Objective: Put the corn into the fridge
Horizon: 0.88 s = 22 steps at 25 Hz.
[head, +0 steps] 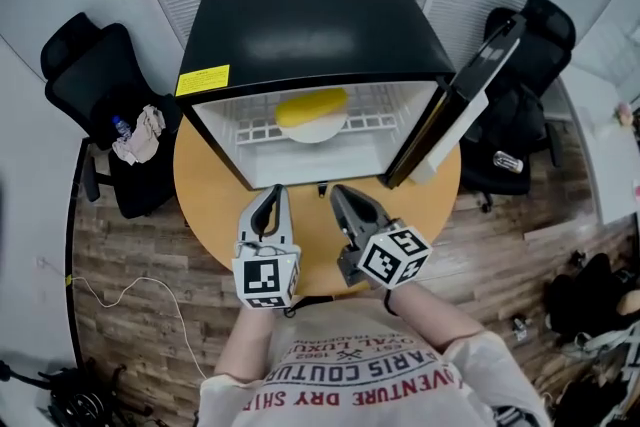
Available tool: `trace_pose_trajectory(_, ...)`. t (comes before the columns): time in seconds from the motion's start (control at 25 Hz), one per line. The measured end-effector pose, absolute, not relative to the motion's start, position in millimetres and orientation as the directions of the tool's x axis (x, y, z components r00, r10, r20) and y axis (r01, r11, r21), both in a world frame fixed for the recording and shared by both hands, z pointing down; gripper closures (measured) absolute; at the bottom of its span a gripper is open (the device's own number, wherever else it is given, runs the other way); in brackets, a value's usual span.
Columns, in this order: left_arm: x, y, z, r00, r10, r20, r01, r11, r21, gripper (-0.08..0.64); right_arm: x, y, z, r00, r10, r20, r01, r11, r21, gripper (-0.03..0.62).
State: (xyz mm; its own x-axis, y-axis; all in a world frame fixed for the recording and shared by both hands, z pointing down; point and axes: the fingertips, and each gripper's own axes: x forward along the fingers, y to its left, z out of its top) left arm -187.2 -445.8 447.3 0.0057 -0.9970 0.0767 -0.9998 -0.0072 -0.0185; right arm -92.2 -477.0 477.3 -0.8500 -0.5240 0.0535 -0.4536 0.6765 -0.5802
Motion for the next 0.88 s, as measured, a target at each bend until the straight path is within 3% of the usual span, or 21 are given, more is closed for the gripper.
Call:
trace_pose_trajectory(0.16,-177.2,-435.2,444.2,0.008,-0.998,0.068,-1.000,-0.009,-0.019,0.526,-85.3,-466.0,458.2,-0.844,-0.534,0.047,-0.521,0.795,-0.312,0.563)
trace_pose_trajectory(0.36,-169.8,-423.0,443.6,0.009,-0.998,0.064,-1.000,-0.011,-0.021,0.526,-84.7,-445.9,443.9,-0.863,-0.505,0.037,-0.506,0.859,-0.081,0.565)
trace_pose_trajectory(0.88,-156.9,-410.0,427.6,0.028,-0.999,0.036,-0.998,-0.030,-0.059,0.526,-75.0,-435.9,439.0,-0.855,-0.515,0.054,-0.513,0.857,0.048,0.565)
